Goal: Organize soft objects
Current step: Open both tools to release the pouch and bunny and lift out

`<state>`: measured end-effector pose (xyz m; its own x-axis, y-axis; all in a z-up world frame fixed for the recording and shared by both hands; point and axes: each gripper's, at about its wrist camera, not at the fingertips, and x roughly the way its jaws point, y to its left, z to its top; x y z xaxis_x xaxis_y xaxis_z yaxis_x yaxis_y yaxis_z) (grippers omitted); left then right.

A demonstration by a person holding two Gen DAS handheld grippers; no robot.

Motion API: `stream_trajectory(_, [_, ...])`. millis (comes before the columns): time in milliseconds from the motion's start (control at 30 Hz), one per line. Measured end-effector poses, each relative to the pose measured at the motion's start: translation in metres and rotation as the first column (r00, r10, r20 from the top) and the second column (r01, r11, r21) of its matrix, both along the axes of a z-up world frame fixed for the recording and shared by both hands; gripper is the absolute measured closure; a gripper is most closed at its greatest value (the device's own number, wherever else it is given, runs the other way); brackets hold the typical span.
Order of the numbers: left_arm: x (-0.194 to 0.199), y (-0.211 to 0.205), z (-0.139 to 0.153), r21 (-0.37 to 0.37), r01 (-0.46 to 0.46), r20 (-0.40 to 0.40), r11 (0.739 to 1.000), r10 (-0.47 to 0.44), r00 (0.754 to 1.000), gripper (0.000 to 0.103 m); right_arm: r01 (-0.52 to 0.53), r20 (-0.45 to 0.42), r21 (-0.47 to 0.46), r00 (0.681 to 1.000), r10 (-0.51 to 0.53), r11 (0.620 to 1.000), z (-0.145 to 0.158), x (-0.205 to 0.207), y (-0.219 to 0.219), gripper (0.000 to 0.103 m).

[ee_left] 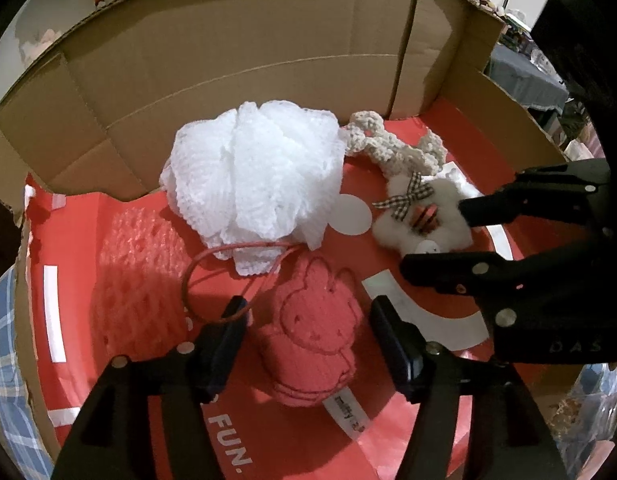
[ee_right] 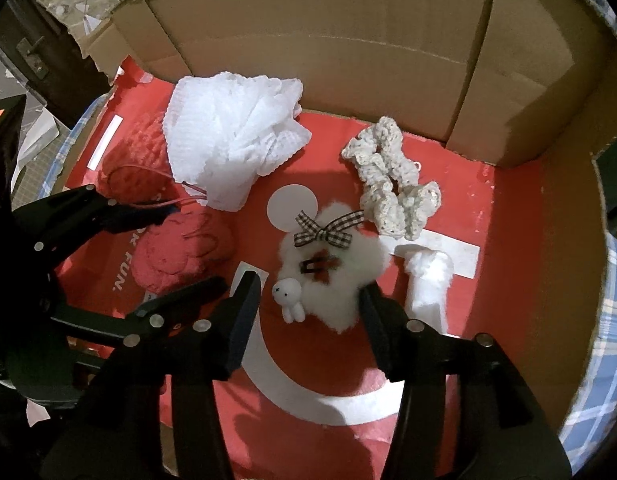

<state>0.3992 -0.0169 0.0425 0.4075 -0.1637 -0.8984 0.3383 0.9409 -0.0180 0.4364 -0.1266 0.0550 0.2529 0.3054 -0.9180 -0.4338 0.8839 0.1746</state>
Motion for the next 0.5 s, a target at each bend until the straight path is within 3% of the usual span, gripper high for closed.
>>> stream_trajectory(333, [-0.030, 0.016, 0.034, -0.073, -0.059, 0.049, 0.996, 0.063, 0.997, 0.020, 0.056, 0.073, 0.006, 0.996, -0.057, 0.998, 0.040, -0.023, -0.016, 0.042])
stream_trajectory(500, [-0.060, 0.023, 0.061, -0.119, -0.072, 0.094, 0.990, 0.083, 0.992, 0.012, 0.070, 0.125, 0.035, 0.989, -0.074, 0.997, 0.069, -0.055, -0.026, 0.037])
